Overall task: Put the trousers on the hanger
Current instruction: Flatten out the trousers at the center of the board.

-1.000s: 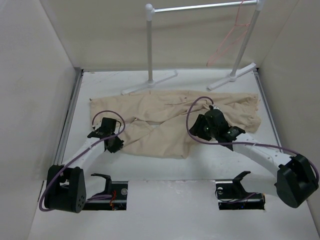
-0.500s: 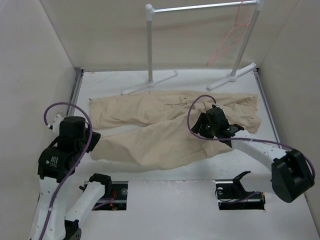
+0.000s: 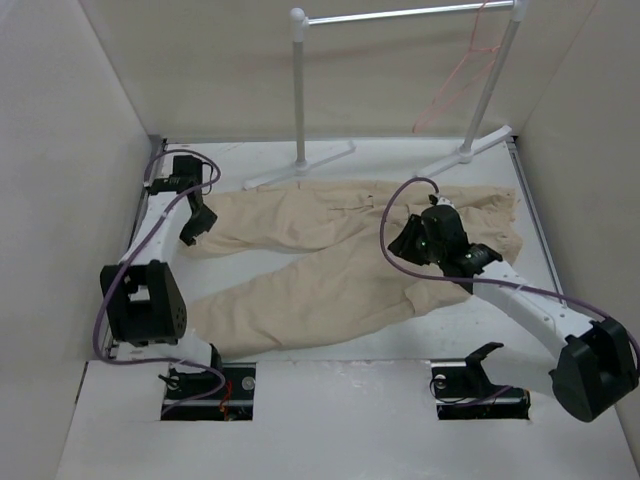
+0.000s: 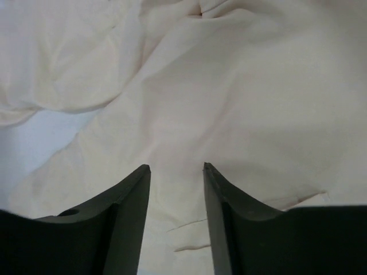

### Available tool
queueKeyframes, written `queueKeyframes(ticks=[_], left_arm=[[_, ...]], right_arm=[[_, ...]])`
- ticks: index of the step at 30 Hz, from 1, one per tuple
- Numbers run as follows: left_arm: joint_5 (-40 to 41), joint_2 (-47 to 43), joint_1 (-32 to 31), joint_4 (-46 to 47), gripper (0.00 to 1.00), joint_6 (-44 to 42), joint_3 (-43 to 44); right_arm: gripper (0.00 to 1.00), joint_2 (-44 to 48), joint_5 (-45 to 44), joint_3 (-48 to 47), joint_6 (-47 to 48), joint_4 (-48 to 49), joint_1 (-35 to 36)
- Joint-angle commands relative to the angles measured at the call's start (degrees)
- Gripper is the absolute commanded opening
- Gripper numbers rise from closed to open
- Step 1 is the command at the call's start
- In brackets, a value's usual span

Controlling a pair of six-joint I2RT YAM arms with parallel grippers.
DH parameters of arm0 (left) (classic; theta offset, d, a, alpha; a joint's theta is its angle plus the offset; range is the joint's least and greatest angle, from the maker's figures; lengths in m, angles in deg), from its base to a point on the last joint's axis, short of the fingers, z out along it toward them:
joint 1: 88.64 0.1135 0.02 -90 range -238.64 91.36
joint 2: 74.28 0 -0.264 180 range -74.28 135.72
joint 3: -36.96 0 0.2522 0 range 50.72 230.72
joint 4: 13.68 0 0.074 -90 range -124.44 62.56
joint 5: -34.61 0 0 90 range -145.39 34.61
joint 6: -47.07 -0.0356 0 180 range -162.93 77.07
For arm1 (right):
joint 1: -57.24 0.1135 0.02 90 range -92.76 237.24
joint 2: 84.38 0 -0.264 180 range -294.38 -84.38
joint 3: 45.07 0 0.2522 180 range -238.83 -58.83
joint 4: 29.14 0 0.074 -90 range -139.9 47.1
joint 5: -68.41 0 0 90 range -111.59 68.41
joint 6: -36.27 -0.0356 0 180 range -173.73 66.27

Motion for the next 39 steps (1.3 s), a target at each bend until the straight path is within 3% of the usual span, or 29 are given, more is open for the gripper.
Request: queueKeyframes(ticks=[1, 2, 4, 9, 13, 19, 21, 24, 27, 30, 32, 35, 39], left_arm=[[1.8, -13.9, -2.6, -0.8, 0.44, -4.1, -2.6], [1.4, -17.1, -2.7, -1.4, 0.49, -3.8, -6.4], [-0.4, -23.1, -2.0, -2.9, 0.56, -2.4, -14.4], [-3.4, -30.2, 2.3, -5.4, 0.59, 0.5, -28.6], [-4.1, -28.4, 6.5, -0.5, 0.59, 1.8, -34.7], [-4.3, -20.7, 6.2, 11.1, 0.57, 2.1, -36.9], [-4.9, -17.7, 6.3, 16.0, 0.45, 2.1, -38.5], [-4.9, -15.7, 6.9, 22.1, 0.14, 2.2, -40.5], [-5.2, -14.8, 10.0, 25.5, 0.03, 2.6, -37.2], [-4.5, -14.1, 10.9, 24.9, 0.01, 2.8, -27.9], [-3.0, -11.6, 10.6, 24.4, 0.02, 2.0, -21.1], [-1.9, -5.4, 10.9, 22.1, 0.10, 1.4, -13.1], [-2.2, -0.7, 10.3, 21.5, 0.23, -1.3, -6.5]], right_arm=[[0.33, 3.6, -0.7, 0.7, 2.6, -1.2, 0.0], [0.26, 4.0, -0.4, 1.2, 2.8, -1.3, 0.0], [0.24, 4.8, 0.0, 1.5, 2.8, -1.7, 0.2], [0.39, 4.4, 1.1, 1.0, 2.4, -2.2, 3.4], [0.42, 4.1, 1.4, 1.5, 1.9, -1.8, 4.6], [0.42, 4.3, 2.5, 2.8, 0.9, -0.9, 7.9], [0.42, 4.4, 2.4, 3.5, -0.2, -0.6, 8.6], [0.42, 5.2, 1.9, 4.1, -1.2, -0.5, 8.7], [0.42, 6.5, 1.4, 4.3, -1.3, -1.1, 7.7], [0.46, 7.2, 1.6, 3.5, -0.5, -1.9, 4.5], [0.54, 7.3, 1.9, 2.7, -0.4, -2.5, 3.2], [0.65, 8.1, 1.2, 1.7, -0.5, -3.7, 2.0], [0.69, 10.1, 1.5, 1.4, -0.9, -4.9, 0.3]])
